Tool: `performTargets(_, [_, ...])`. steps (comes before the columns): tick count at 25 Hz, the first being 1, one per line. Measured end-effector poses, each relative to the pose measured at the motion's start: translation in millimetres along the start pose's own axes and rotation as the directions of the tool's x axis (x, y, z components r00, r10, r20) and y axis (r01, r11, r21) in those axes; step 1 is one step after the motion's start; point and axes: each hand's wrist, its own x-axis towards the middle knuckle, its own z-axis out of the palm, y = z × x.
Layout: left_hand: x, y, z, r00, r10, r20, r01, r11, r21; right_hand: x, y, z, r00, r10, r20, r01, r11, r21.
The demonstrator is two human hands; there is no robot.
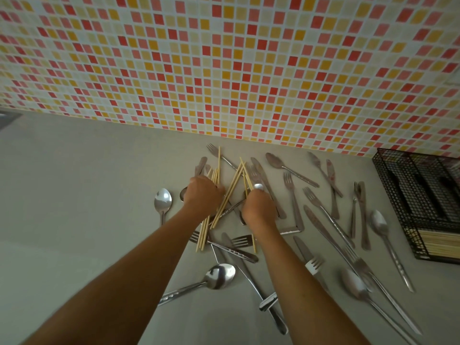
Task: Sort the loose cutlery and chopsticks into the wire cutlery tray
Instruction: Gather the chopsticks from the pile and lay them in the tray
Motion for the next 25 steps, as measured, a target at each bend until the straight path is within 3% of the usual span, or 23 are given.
performTargets(4, [1.8, 6.8, 4.0, 0.999, -0.027, 0.042, 0.021, 0.992, 0.120, 3.6, -1.2, 1.3, 0.999, 0.041, -0.023, -0.039, 0.997, 0.068])
performTargets(8, [2.6, 17.4, 0.9, 0.994, 0.011, 0.107, -0.037, 0.967, 0.250, 8.9, -2.7, -4.1, 0.999, -0.014, -0.048, 0.012, 1.000, -0.025])
performTargets(16, [9.6, 25.5, 1.2, 0.996, 0.035, 0.087, -0.070, 0.892, 0.446, 9.1, -3.8, -20.6, 0.998, -0.067, -0.010, 0.068, 0.997, 0.032])
performTargets(18, [10.5, 25.7, 1.0, 0.995, 0.035, 0.094, -0.075, 0.883, 0.463, 10.6, -3.4, -22.4, 0.997, -0.065, 0.036, 0.060, 0.990, 0.125])
performTargets(21, [12.2, 25.6, -1.2, 0.994, 0.022, 0.104, -0.063, 0.912, 0.406, 13.1, -1.9, -25.7, 0.990, 0.000, 0.140, -0.063, 0.891, 0.450])
performTargets(25, [10.6, 25.6, -19.6, 0.994, 0.087, 0.063, -0.103, 0.935, 0.338, 18.9, -0.6, -26.1, 0.998, 0.006, 0.062, -0.038, 0.844, 0.535])
